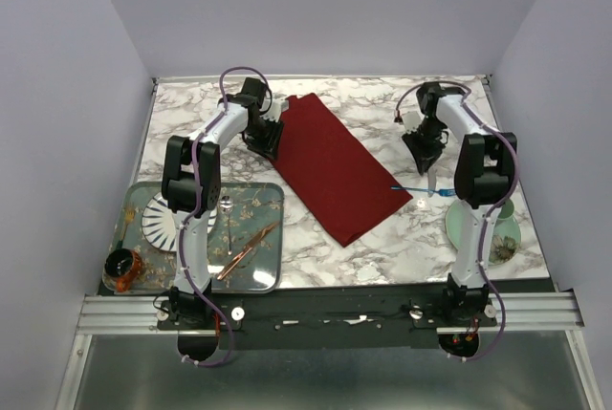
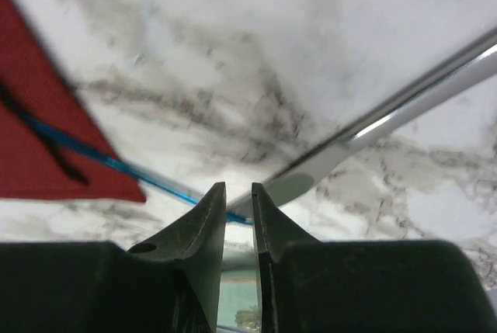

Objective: Fold the napkin into a case and place the utensils inside
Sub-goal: Move the fork to the corner of the board.

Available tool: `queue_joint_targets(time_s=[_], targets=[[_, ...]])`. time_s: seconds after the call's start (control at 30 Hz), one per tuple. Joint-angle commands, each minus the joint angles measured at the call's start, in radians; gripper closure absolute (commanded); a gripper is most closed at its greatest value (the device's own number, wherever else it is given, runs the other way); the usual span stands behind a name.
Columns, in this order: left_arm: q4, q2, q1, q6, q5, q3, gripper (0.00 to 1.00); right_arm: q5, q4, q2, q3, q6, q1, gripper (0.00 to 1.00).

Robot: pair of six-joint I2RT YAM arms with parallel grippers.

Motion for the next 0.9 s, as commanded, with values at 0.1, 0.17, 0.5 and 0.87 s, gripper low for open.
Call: queue_joint_targets(time_s=[0.1, 0.17, 0.5, 0.87], targets=[[-0.001, -0.010, -0.003, -0.014, 0.005, 0.028, 0.51, -0.055, -0.004, -0.247, -0.323, -0.097, -0.001, 0.73], [-0.001, -0.007, -0.003, -0.017, 0.012, 0.028, 0.51, -0.037, 0.023, -0.246, -0.363, -0.089, 0.004, 0.73], [0.004, 0.001, -0.003, -0.031, 0.011, 0.012, 0.51, 0.035, 0.129, -0.123, -0.315, -0.019, 0.039, 0.72], [0.010, 0.004, -0.003, -0.048, -0.015, 0.003, 0.51, 0.131, 0.175, -0.023, -0.158, 0.131, 0.031, 0.72]])
